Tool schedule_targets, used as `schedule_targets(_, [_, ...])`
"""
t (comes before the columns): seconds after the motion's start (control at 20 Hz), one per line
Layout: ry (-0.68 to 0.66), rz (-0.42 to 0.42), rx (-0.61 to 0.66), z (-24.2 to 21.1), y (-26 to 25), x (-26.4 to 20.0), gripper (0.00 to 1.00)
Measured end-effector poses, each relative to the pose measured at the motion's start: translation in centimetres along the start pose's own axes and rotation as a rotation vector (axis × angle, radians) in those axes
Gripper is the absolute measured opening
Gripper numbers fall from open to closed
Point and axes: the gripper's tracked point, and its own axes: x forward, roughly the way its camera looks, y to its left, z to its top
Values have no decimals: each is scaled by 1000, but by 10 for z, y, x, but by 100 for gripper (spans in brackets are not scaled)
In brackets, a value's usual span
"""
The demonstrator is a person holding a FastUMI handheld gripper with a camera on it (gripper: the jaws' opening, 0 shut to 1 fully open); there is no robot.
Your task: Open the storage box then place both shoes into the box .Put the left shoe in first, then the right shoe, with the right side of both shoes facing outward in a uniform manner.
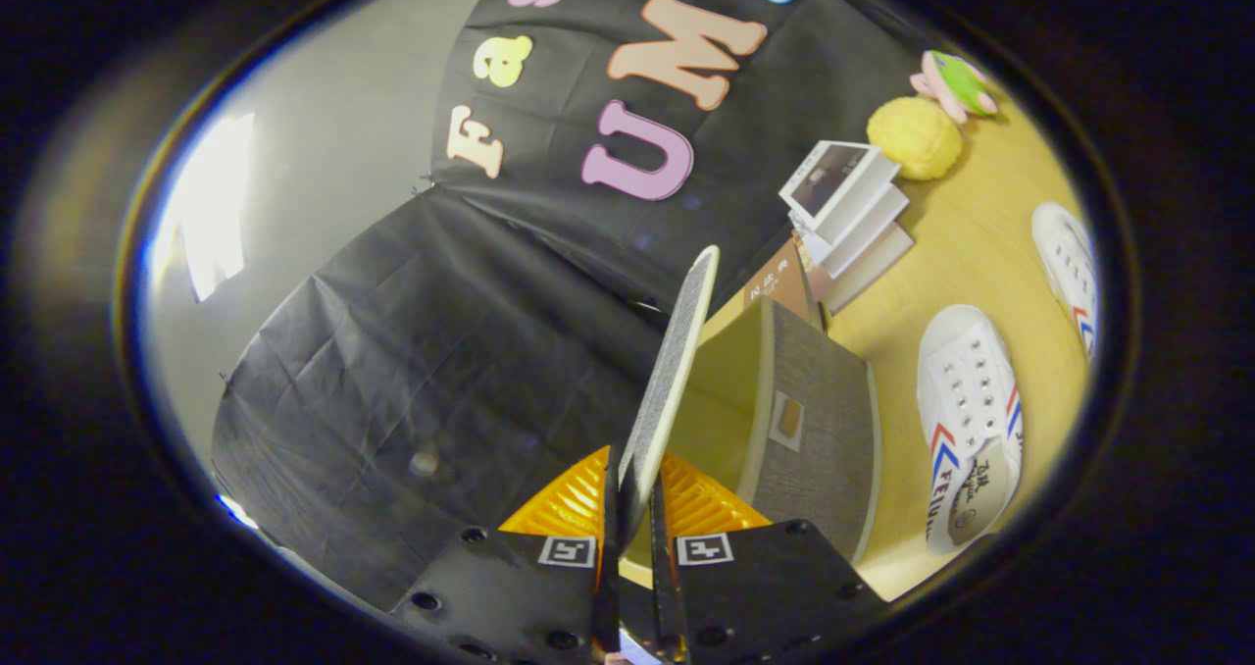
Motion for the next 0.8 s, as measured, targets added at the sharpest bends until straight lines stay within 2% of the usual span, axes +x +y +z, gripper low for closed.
schedule_targets(0.3, [17, 50, -104, -10, 67, 29, 16])
schedule_targets(0.8, [88, 150, -120, -61, 143, 89, 16])
